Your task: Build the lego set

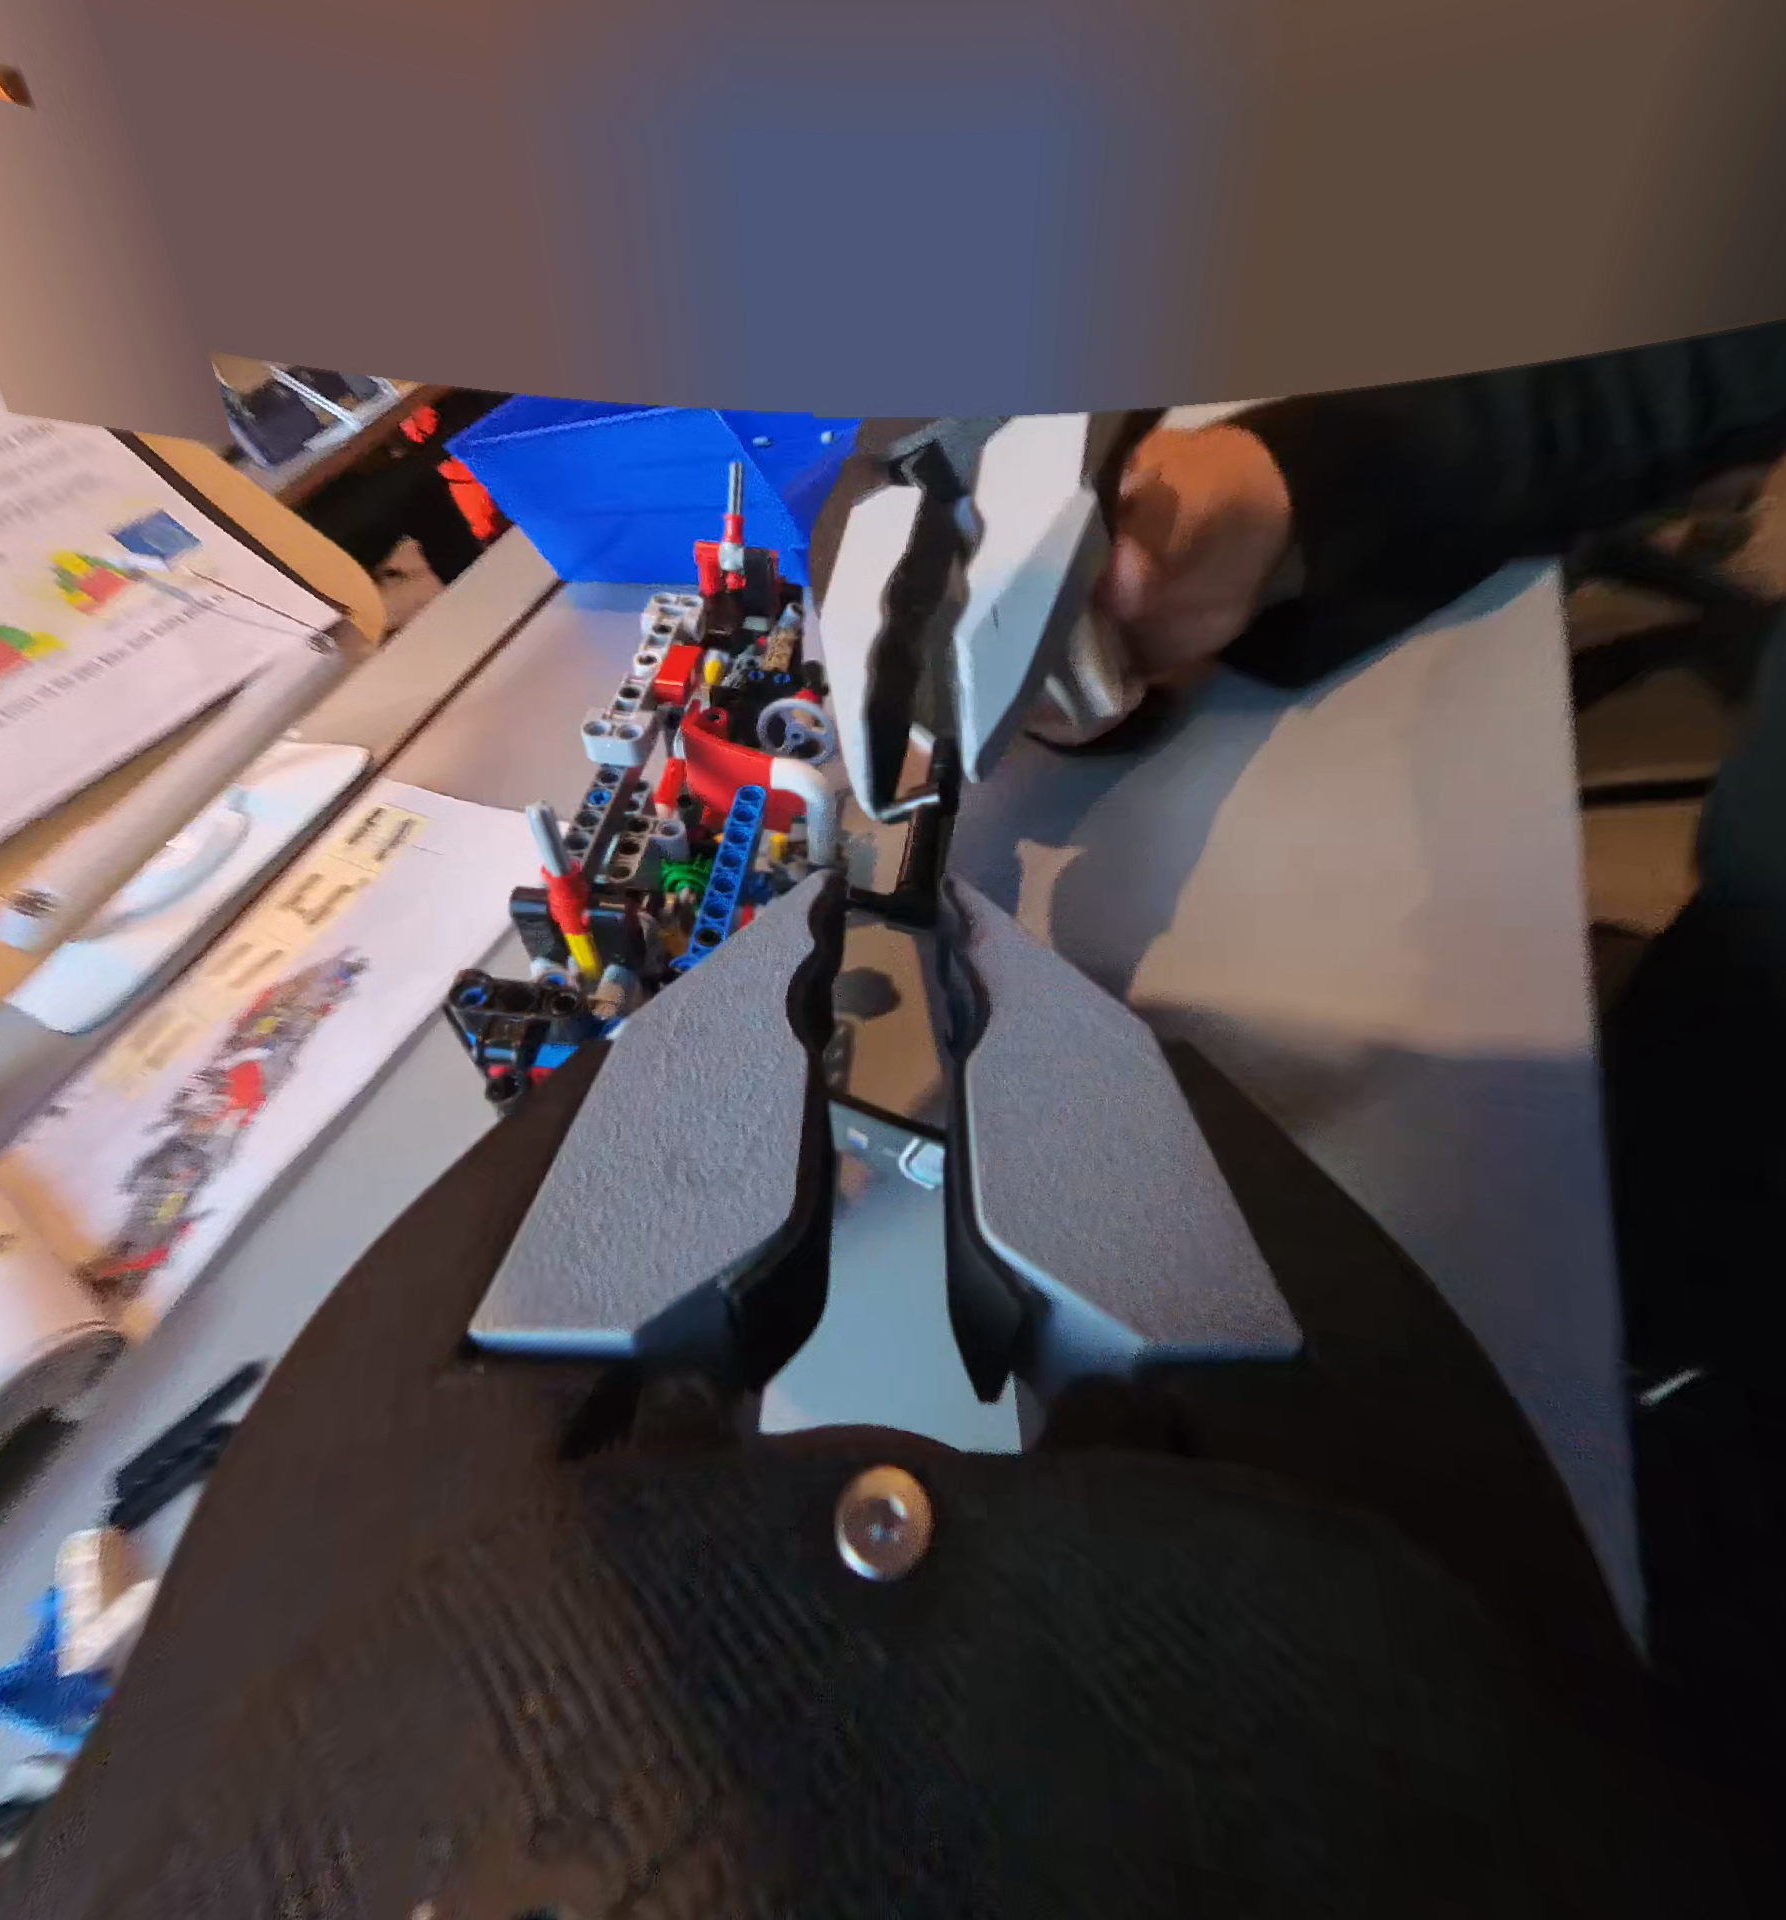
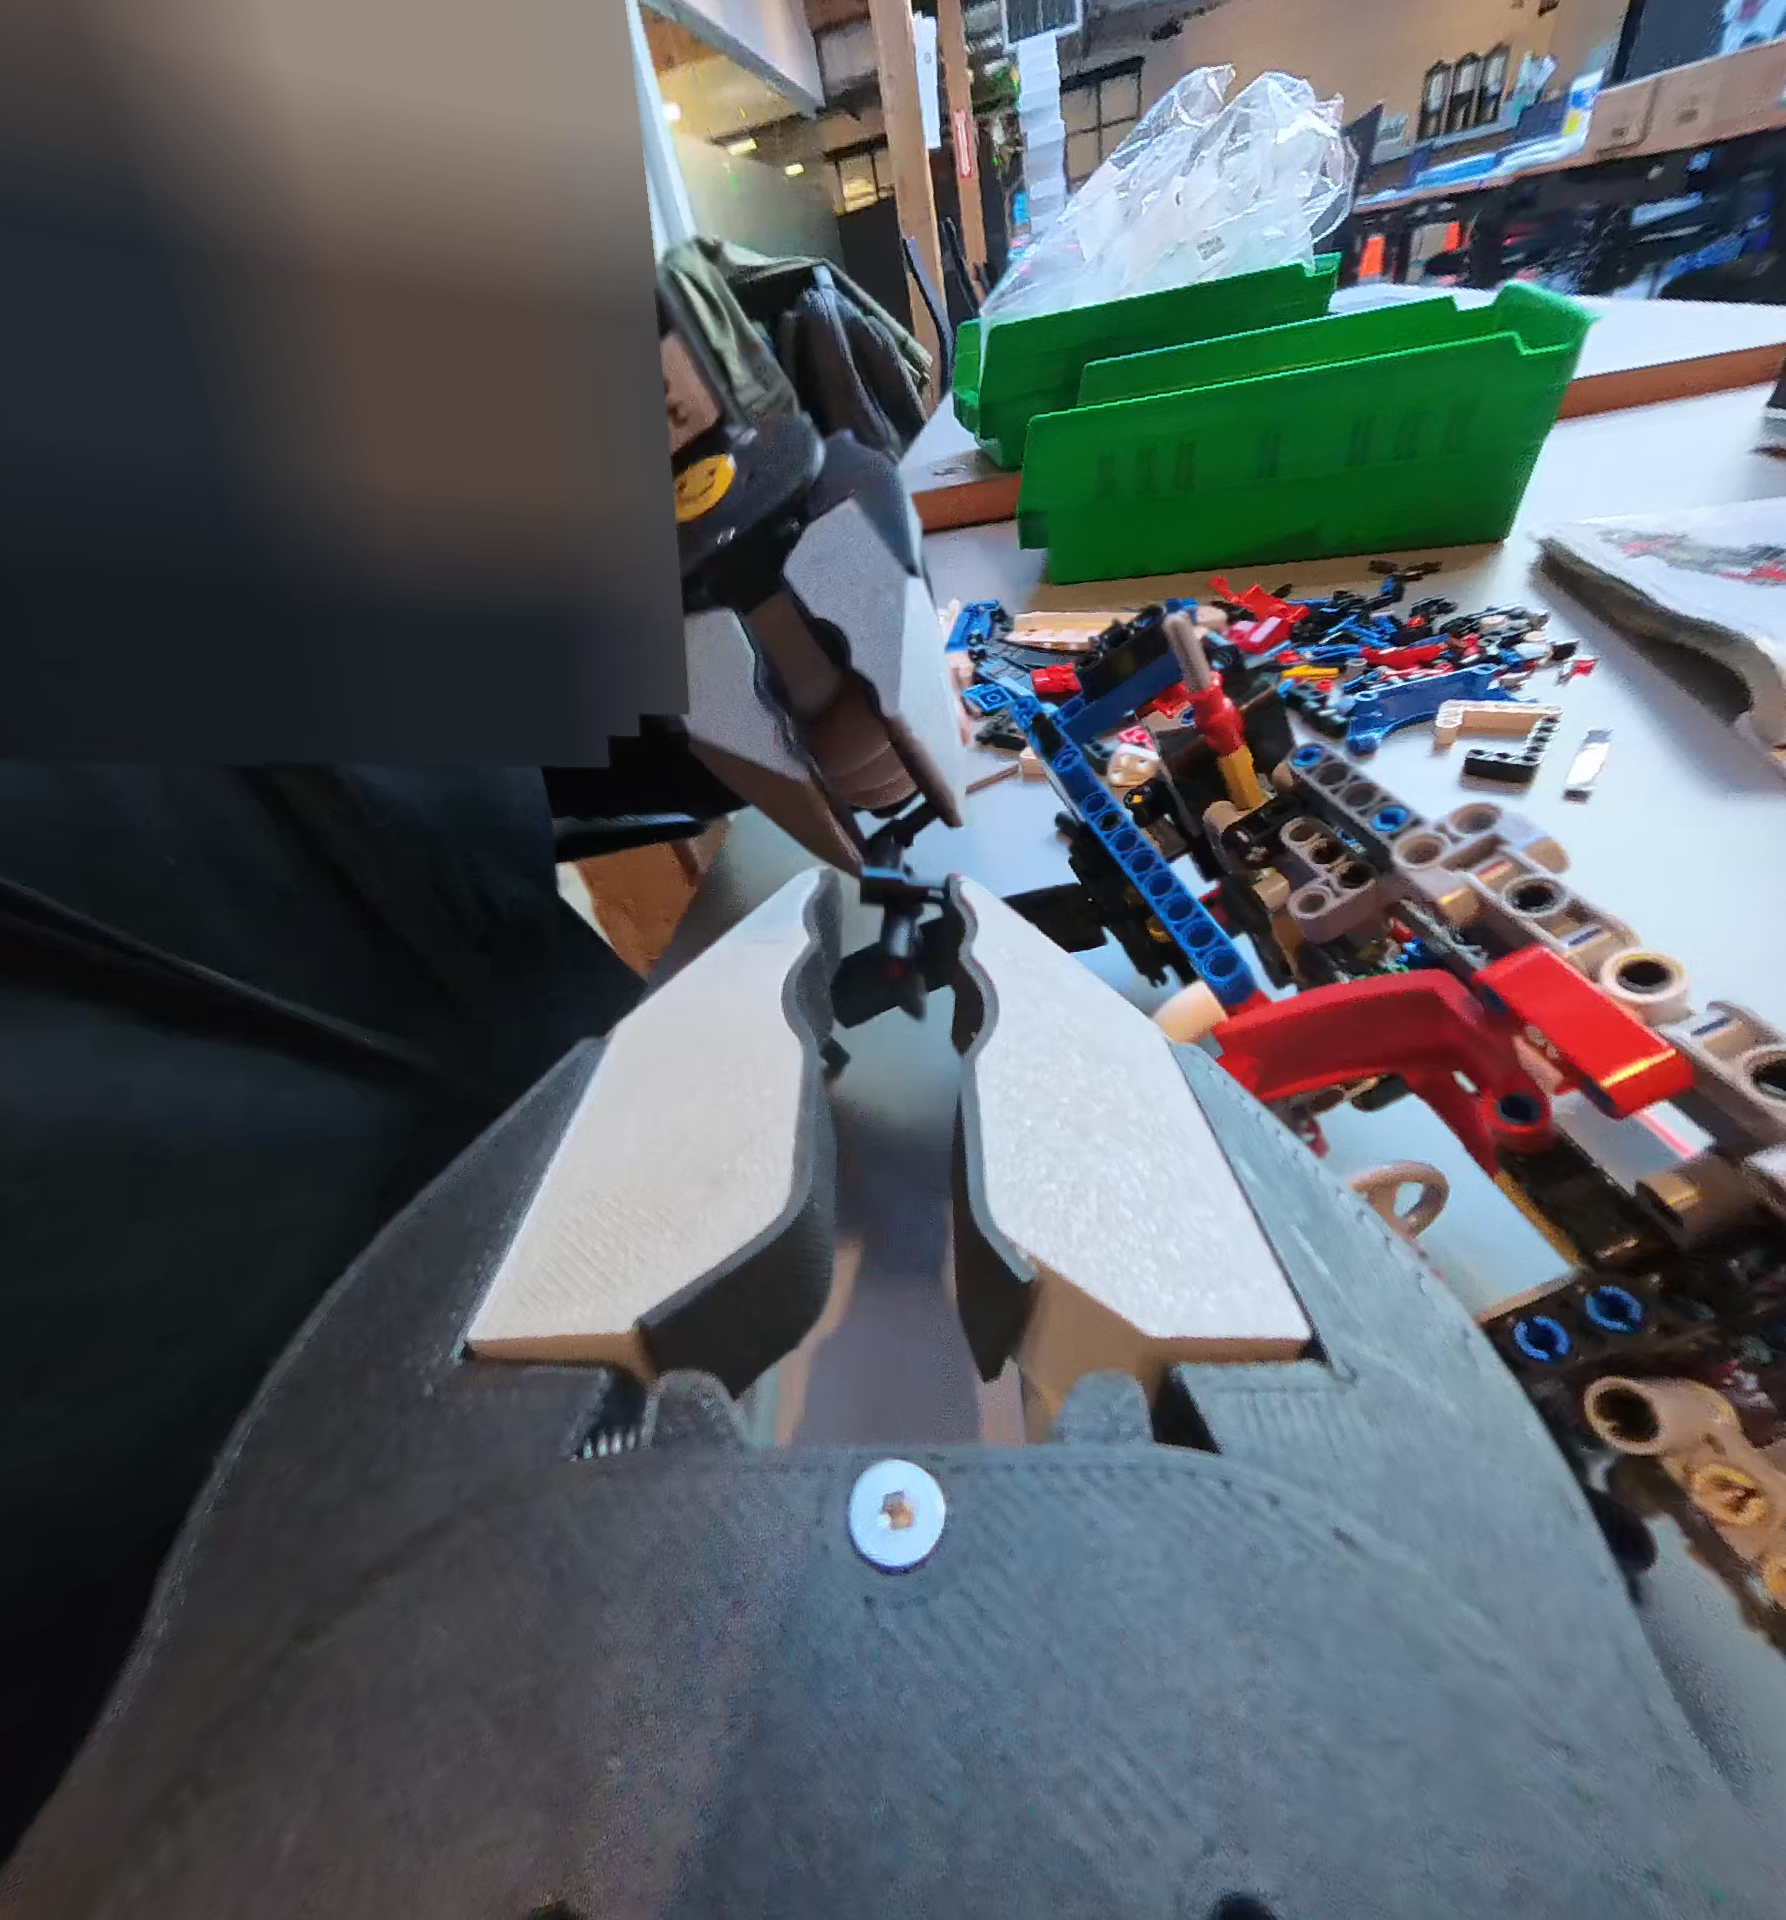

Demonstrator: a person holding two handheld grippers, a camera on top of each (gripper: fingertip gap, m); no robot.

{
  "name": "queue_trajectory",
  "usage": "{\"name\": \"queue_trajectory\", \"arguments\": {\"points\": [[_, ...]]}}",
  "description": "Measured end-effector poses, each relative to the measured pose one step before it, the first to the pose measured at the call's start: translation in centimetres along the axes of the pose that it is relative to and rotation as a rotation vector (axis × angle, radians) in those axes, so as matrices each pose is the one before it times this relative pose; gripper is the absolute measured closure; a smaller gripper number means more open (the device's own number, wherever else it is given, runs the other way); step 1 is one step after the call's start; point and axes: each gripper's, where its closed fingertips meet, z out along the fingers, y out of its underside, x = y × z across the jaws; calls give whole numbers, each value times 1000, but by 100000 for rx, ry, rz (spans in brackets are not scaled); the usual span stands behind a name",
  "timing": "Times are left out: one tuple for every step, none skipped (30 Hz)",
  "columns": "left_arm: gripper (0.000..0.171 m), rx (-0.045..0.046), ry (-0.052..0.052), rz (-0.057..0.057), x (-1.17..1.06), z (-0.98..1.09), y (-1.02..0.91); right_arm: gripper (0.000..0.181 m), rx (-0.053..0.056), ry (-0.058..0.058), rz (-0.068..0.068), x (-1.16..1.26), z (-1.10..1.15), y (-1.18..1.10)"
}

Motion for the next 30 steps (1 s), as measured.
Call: {"name": "queue_trajectory", "arguments": {"points": [[157, -1570, -2948, 5621, -4, 71, 250, 165, 651, -648, 2673, 121, 10, -33], [157, -930, -3691, 5399, -121, 47, 132, 168, -11, 268, 1604, 203, 16, 45], [157, -367, -3071, 4555, -79, 25, 42, 172, -390, 598, 680, 180, 32, 63], [158, -92, -1259, 2932, 82, 26, -20, 173, -102, 5, -163, 17, 32, -1], [158, 365, -658, 710, 56, 21, -56, 173, 29, 5, -775, -37, 51, -16], [158, 480, 149, -1098, 34, 12, -30, 172, -382, 847, -981, 72, 66, 42], [158, 883, 739, -1837, 35, -5, -38, 169, -761, 1447, -897, 166, 66, 107], [158, 1412, -93, -1452, -110, -68, -96, 163, -827, 1363, -682, 170, 57, 117], [158, 1385, -741, -397, -181, -96, -98, 161, -762, 308, -595, 12, 54, 109], [158, 1084, -687, 283, -155, -100, -116, 162, -841, -394, -448, -93, 57, 117], [158, 771, -125, 446, -25, -75, -100, 164, -576, -293, -283, -73, 68, 76], [158, 510, -42, 472, 29, -37, -82, 165, -63, -412, -383, -93, 38, -15], [157, 179, -420, 645, -16, -20, -23, 168, 292, -472, -571, -120, 19, -73], [157, -56, 40, 202, 25, -11, 37, 169, 98, -84, -720, -64, 4, -23], [158, 95, 293, -403, 16, -22, 27, 169, -90, 151, -638, -32, 23, 7], [158, 162, 432, -698, 21, -20, 15, 169, 119, -248, -131, -51, 22, -4], [158, 430, 485, -693, 52, -22, -21, 169, 481, -651, 441, -88, 9, -60], [158, 134, 491, -558, 76, -4, 27, 168, 820, -521, 509, -66, -35, -142], [158, -30, 148, -26, 60, 12, 26, 169, 798, -64, 195, 13, -53, -126], [158, -187, -206, 317, 21, 17, 48, 169, -1, 90, 15, 39, -35, -1], [158, -130, -13, 281, 22, 11, 35, 169, -775, 170, -185, 21, 0, 126], [158, -423, 116, -189, 24, 26, 84, 169, -557, 485, -701, 40, 7, 87], [158, -110, 272, -557, 20, 27, 52, 168, -278, 562, -1161, 7, -11, 25], [157, 115, 503, -1197, 17, 16, 13, 169, -232, 516, -1343, -10, -11, 11], [157, -50, 970, -2025, 37, 9, 19, 168, -374, 516, -1362, -15, -10, 18], [157, -162, 1307, -2648, 40, 35, 54, 168, -454, 629, -1449, 7, -17, 26], [157, -176, 1582, -3253, 23, 33, 57, 168, -373, 812, -1818, 15, -15, 18], [157, -95, 1600, -3589, 14, 40, 43, 168, -406, 893, -1993, 9, -15, 31], [157, -221, 1598, -3406, 20, 28, 57, 168, -504, 731, -1677, 7, 1, 32], [157, -568, 1659, -2941, 52, 41, 103, 168, -598, 475, -1169, -5, 4, 56]]}}
